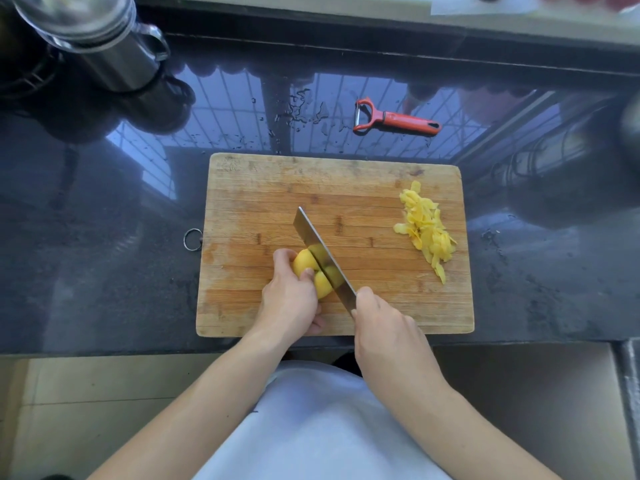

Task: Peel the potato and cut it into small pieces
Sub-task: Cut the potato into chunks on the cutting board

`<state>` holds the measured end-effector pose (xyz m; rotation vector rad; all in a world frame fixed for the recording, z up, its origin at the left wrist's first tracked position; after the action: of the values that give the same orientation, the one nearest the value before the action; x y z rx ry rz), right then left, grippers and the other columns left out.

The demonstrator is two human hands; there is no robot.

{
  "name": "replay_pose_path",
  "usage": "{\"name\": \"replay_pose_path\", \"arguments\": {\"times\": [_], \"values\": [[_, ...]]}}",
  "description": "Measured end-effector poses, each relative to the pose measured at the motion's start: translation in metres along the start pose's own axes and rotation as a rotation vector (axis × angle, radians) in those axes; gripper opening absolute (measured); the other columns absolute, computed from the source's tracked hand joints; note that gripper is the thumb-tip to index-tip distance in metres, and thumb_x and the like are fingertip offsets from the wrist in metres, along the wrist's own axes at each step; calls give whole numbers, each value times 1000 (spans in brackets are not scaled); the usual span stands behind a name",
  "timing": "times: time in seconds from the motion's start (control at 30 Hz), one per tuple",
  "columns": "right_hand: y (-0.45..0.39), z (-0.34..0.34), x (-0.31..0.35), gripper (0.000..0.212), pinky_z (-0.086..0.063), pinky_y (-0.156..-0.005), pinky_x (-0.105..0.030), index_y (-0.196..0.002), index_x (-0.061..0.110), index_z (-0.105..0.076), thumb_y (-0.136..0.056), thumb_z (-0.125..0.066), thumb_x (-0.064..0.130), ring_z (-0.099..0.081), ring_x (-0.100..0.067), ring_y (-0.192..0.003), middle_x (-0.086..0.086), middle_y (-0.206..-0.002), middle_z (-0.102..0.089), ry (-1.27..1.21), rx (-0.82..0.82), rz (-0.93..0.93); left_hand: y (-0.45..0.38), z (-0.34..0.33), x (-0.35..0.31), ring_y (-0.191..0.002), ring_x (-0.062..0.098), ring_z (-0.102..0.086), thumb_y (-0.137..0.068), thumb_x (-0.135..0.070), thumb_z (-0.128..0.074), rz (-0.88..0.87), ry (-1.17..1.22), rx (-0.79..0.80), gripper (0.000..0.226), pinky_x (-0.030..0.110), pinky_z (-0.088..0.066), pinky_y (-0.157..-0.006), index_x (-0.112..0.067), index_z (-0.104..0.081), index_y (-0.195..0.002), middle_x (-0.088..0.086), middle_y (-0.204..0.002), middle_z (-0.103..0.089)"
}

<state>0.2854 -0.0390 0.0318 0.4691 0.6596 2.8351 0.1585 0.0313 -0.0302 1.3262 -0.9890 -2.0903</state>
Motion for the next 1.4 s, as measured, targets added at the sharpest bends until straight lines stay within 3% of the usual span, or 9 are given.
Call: {"name": "replay_pose_path", "arguments": {"times": [0.27,0.53,0.73,0.87,1.03,1.13,1.23,1.33,1.4], "values": [[-17,-6,8,24,-29,-59,-40,-91,23,-22,-99,-37,6,-60,-41,-82,3,-83,-40,-19,20,5,-1,-1,-1,-62,40,-72,-109,-31,-41,0,-23,-6,17,39,-60,-46,-42,-34,-121,25,-95,-67],[23,-30,-24,44,-31,-49,-37,-84,30,-17,-97,-53,9,-56,-34,-57,10,-69,-33,-10,-11,-67,5,0,-5,-68,44,-74,-110,-31,-39,25,17,-4,13,45,-63,-50,-40,-36,-120,26,-92,-67],[-24,-13,-4,16,-41,-61,-41,-94,24,-28,-105,-38,18,-62,-39,-80,-1,-88,-58,-112,-53,29,8,12,1,-62,35,-74,-110,-32,-43,-28,2,70,18,41,-64,-55,-38,-38,-127,20,-80,-71],[-24,8,-15,17,-47,-64,-46,-92,21,-37,-107,-37,28,-57,-32,-75,6,-75,-51,-294,10,17,10,27,7,-60,23,-71,-108,-37,-48,-115,-120,96,30,34,-61,-56,-39,-45,-137,12,-82,-72],[-2,18,-54,21,-48,-59,-43,-86,23,-47,-106,-43,28,-54,-20,-65,1,-75,-60,-555,-41,-123,3,39,-4,-81,16,-64,-104,-44,-55,-249,-361,-26,49,35,-49,-69,-35,-40,-149,-3,-89,-62],[7,25,-77,28,-39,-54,-38,-77,20,-41,-105,-44,25,-46,-18,-58,-4,-66,-52,-637,-117,-220,10,33,-36,-110,15,-51,-101,-46,-59,-498,-635,-100,54,35,-47,-91,-31,-45,-150,-3,-121,-53],[11,31,-92,31,-44,-57,-41,-74,23,-37,-103,-44,24,-50,-24,-58,-1,-64,-49,-639,-178,-301,12,-10,-65,-135,26,-37,-96,-51,-64,-791,-1087,79,64,44,-41,-109,-33,-40,-153,4,-149,-39],[14,38,-95,38,-52,-62,-47,-68,40,-38,-102,-43,25,-62,-33,-61,-3,-63,-53,-630,-218,-352,0,-46,-72,-137,41,-34,-98,-36,-64,-784,-1481,188,61,53,-46,-103,-28,-34,-151,14,-155,-28],[16,43,-96,42,-52,-62,-49,-63,42,-34,-101,-44,26,-62,-35,-62,-4,-62,-52,-629,-232,-358,-3,-55,-83,-130,40,-39,-101,-16,-57,-801,-1526,157,48,48,-51,-97,-22,-40,-145,17,-147,-33]]}}
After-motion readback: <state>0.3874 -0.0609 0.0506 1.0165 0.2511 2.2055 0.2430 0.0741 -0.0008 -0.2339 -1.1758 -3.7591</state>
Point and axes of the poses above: each hand's wrist, its own y-axis away from the middle knuckle, its own z-axis out of the back of the hand, x = y × z, the point moved 5 cm from there along -y, towards the middle knuckle
